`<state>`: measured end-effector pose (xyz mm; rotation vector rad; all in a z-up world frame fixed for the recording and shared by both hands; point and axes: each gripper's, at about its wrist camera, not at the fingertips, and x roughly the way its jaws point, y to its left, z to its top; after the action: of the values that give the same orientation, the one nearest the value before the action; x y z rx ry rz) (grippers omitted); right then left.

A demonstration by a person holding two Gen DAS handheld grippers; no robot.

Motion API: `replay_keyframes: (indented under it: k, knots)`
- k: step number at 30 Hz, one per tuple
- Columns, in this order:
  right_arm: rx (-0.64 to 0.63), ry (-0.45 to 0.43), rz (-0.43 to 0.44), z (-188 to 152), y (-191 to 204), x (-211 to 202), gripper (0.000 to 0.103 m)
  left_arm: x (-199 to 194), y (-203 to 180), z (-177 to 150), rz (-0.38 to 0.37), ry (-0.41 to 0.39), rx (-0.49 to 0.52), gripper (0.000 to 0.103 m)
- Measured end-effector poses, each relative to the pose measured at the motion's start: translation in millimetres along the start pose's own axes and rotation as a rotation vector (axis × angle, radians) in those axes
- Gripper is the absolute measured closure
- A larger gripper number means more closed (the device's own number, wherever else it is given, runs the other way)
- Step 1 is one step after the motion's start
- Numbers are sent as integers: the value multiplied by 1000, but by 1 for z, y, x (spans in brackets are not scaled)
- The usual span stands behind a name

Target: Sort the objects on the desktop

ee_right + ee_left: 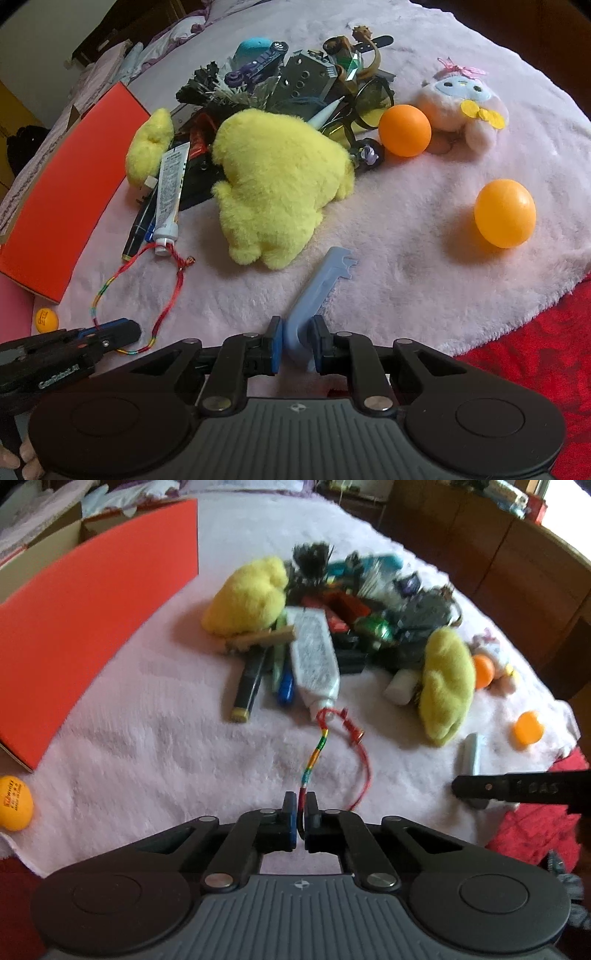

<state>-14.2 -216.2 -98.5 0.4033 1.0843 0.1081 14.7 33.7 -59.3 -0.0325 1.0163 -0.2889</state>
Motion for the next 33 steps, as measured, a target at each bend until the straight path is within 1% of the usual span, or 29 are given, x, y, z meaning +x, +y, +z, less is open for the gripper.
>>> replay_keyframes:
  k: [2,4,11,15,17,18,19,20,21,22,24,26,28,31,33]
  knots:
    - [-28,-18,-11,0,4,-6,86,-11,1,3,-16,-27,-12,97]
    - [-49,-33,0,1,9,-15,86,-25,2,7,-33,-55,-23,97]
    - [-126,-91,80,11,33,-44,86,-52,3,16,-22,-101,-24,97]
    - [-168,-98,118,16,48,-52,86,-62,4,19,-14,-123,-32,96]
    - [-187,-98,133,18,55,-53,86,-62,7,18,-10,-120,-37,96]
    - [-197,-98,139,18,57,-54,86,-62,8,18,-8,-118,-39,90]
    - [-207,-96,145,18,60,-54,86,-59,10,16,-4,-105,-47,77]
    - [-215,-92,149,18,61,-53,86,-56,13,14,-1,-90,-55,68]
    - [-222,-87,154,18,62,-53,86,-53,15,13,3,-75,-63,42]
    - [-228,-83,157,17,63,-53,86,-50,17,10,8,-66,-75,27]
    - [-239,-75,160,15,65,-53,86,-45,18,3,26,-52,-77,26]
    - [-245,-70,159,12,65,-52,86,-43,12,-2,48,-41,-34,26]
    - [-240,-62,157,11,63,-49,86,-42,0,-5,65,-46,48,26]
    - [-226,-59,152,11,59,-47,86,-34,-21,-9,70,-40,182,26]
    - [-215,-60,148,10,56,-46,86,-25,-33,-12,140,-39,259,28]
